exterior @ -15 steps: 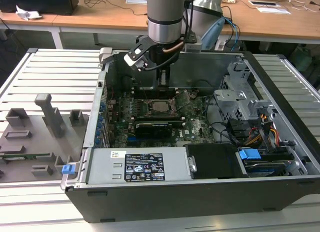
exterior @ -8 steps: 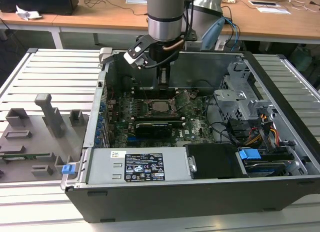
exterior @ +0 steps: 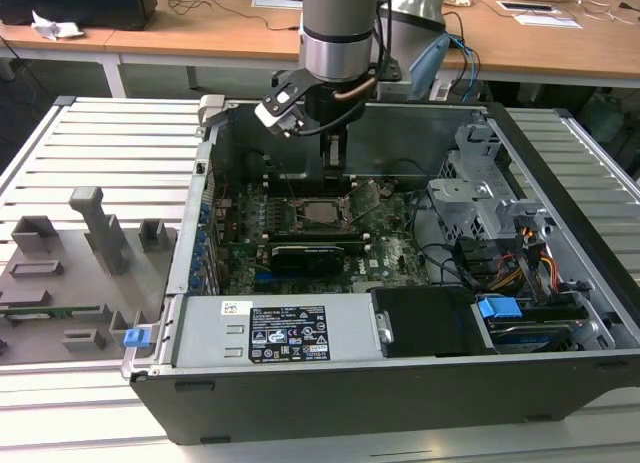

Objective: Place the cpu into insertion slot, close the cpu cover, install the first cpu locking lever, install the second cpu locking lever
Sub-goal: 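Close the cpu cover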

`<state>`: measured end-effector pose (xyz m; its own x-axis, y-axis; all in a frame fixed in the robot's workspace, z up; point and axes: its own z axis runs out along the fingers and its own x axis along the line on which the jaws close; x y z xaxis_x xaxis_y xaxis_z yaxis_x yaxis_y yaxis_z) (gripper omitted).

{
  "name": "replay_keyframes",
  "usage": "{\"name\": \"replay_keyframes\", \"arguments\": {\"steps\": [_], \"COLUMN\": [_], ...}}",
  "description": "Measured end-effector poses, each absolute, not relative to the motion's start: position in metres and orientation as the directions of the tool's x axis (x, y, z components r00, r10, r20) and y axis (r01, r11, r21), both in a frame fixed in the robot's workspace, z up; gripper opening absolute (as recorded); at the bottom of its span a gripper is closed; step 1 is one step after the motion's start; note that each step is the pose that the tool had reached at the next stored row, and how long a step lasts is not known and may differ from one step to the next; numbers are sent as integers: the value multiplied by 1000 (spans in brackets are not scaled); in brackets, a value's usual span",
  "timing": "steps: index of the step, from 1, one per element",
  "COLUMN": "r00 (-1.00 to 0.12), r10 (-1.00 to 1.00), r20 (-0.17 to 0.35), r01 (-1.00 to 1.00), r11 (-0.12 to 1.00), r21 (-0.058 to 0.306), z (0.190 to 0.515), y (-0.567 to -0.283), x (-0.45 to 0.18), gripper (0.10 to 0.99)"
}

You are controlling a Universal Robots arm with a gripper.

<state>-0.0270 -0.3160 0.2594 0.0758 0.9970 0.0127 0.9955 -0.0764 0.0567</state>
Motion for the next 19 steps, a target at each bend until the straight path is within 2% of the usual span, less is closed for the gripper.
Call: {"name": "replay_keyframes", "arguments": {"steps": [19], "r00": [46], "r10": [999], "r20": [13], "r01": [997], "r11": [-47], "r21": [56], "z": [259], "y": [-316], "x": [17], "gripper": [106]}}
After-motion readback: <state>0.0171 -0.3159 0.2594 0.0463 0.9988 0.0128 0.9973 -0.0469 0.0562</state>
